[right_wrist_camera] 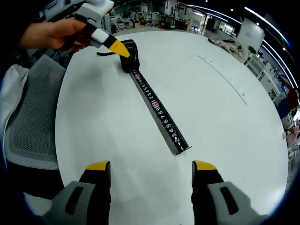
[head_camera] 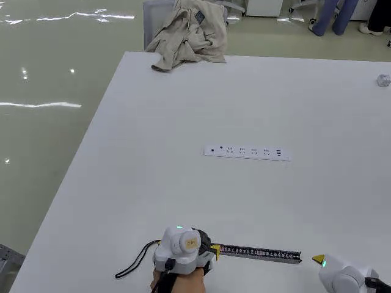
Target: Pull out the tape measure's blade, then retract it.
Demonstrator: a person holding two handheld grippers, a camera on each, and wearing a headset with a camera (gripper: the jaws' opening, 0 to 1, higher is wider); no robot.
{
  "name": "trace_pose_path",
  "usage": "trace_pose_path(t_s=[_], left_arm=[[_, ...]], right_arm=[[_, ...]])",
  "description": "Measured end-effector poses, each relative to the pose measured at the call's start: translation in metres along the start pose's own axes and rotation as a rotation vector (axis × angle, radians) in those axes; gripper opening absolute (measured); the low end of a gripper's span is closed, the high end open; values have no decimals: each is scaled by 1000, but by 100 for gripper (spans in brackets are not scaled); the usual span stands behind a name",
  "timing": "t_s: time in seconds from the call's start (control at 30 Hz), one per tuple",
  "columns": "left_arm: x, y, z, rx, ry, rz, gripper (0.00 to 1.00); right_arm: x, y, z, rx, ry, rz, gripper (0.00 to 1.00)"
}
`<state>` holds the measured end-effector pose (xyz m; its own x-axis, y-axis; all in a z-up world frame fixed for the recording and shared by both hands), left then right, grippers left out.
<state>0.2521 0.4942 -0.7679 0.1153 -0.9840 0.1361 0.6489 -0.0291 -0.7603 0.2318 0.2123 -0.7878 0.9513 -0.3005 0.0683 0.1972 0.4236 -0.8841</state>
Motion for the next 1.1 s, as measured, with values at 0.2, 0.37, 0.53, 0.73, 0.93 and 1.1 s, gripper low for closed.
trace_pose_path(t_s=[0.2,0.37,0.53,0.73,0.93,1.1], left_arm=[[-1,4,0,-6,-5,8,82],[-4,9,-2,-14,-11,18,81],[-3,13,-4,-25,-14,19,81],[-2,17,-6,-33,-16,21,81],[-4,20,-5,-37,-18,27,80],[-6,24,-6,-43,-25,34,79]], right_arm=[[11,6,5,0,-59,27,70],[20,11,6,-10,-78,43,69],[23,13,10,-3,-115,61,64],[29,20,9,-12,-117,82,64],[35,27,8,-29,-130,110,62],[38,31,9,-41,-153,125,60]])
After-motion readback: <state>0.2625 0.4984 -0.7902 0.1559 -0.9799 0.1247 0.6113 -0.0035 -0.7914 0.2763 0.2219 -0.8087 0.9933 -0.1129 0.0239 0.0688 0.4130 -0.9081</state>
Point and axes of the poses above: the centre of the closed fingertips' face, and the gripper's own axes: y roughly forward along the fingers, x roughly to its right, z roughly out of its top, the point moved 1 cm from there along -y, roughly backward along the fingers, and after that the axes turned 2 degrees about -y, right-handed, at the moved point
